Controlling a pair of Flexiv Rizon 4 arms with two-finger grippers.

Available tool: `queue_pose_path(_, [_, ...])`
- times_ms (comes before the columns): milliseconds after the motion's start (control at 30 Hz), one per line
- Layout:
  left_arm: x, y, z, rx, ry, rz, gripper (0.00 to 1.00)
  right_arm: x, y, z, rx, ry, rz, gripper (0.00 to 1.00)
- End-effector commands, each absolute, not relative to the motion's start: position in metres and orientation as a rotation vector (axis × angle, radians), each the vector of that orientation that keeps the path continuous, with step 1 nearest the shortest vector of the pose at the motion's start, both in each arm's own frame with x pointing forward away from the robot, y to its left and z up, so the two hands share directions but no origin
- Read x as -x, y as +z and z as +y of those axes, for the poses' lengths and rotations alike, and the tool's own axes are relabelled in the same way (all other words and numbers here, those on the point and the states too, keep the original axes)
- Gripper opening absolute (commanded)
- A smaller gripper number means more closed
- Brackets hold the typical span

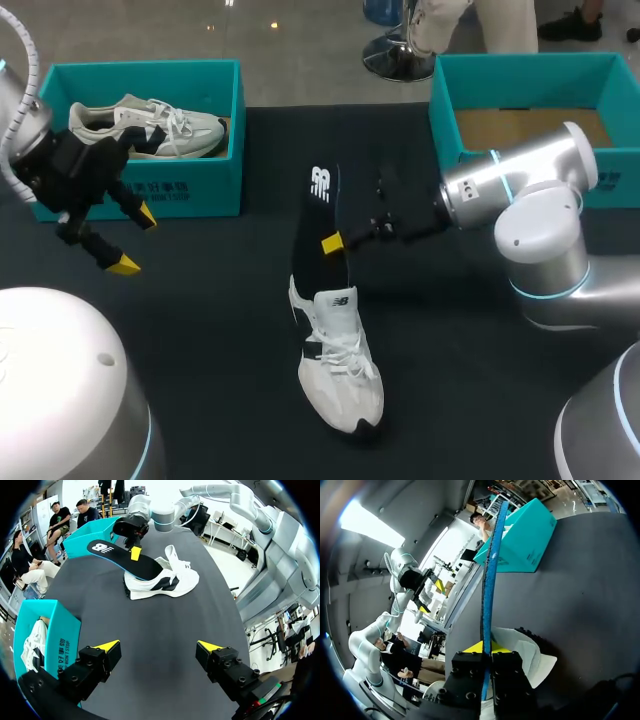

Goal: Take the shoe out of the shoebox, open the shoe tongue, remove and reinsert the insole, then place the shoe into the shoebox

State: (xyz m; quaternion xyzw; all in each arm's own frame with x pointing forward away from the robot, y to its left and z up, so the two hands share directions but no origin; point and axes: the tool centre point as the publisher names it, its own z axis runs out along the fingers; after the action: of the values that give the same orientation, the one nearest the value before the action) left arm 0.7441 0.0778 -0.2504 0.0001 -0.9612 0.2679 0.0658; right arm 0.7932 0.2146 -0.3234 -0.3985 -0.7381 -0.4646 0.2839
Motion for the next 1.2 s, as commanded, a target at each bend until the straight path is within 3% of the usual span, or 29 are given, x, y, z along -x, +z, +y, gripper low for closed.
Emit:
queue_pose_path(33, [-0.744, -0.25, 0.078, 0.0, 0.805, -2.9, 1.0, -0.787, -0.327, 0.214, 1.08, -1.259, -1.966, 0.0])
queue_pose_path(1200, [-0.744, -0.25, 0.078, 0.0, 0.805, -2.9, 1.0, -0.751, -0.348, 0.21, 1.142, -1.248, -1.925, 0.0])
